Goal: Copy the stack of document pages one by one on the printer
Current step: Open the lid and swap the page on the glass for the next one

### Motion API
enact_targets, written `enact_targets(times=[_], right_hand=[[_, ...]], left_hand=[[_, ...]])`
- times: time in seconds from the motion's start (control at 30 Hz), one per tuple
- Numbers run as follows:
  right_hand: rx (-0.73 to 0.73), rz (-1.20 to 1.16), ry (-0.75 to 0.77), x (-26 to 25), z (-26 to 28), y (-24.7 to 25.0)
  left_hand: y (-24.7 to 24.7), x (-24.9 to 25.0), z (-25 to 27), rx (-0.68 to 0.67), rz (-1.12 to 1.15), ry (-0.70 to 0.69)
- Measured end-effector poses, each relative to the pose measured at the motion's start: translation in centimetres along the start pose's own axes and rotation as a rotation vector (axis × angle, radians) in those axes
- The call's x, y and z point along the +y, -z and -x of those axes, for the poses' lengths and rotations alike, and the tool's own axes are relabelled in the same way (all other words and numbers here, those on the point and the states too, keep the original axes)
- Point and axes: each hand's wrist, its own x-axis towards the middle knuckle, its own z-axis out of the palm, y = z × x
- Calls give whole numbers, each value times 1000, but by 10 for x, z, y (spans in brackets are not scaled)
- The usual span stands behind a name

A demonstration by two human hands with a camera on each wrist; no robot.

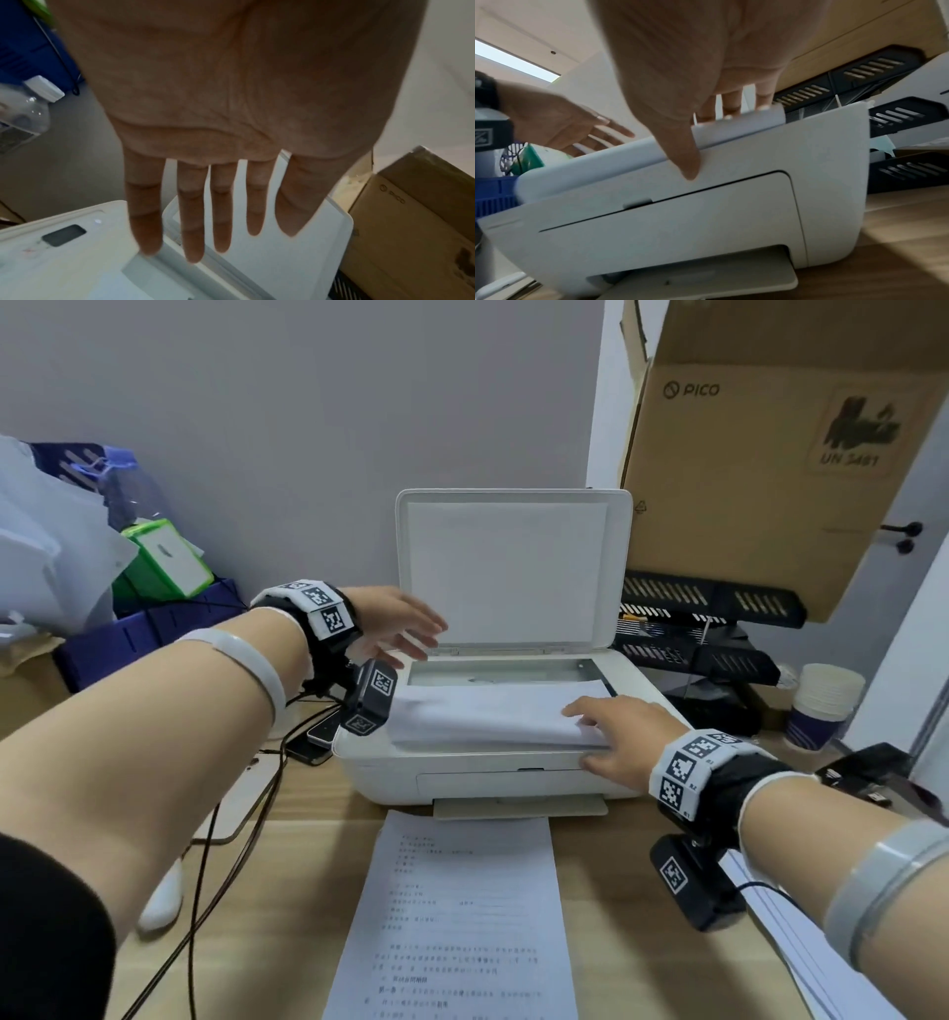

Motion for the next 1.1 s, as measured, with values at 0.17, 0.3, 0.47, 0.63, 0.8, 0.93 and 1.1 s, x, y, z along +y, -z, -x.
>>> enact_targets(times=[0.17, 0.3, 0.47, 0.63, 0.8, 0.93, 1.1], right_hand=[[189, -135, 14, 6, 23, 7], [360, -272, -52, 21, 45, 31], [458, -398, -299, 64, 84, 67], [348, -540, -528, 117, 149, 75], [173, -416, -748, 171, 214, 45], [16, -313, -889, 191, 249, 14], [10, -311, -992, 202, 271, -16]], left_hand=[[-6, -7, 29, -143, -137, 53], [-14, 3, 42, -117, 15, 6], [-49, 44, 34, -237, 292, -164], [-127, 88, 19, -113, 198, -319], [-229, 112, 11, -217, 47, -306], [-308, 113, 14, -262, 10, -247], [-370, 97, 29, -383, 10, -147]])
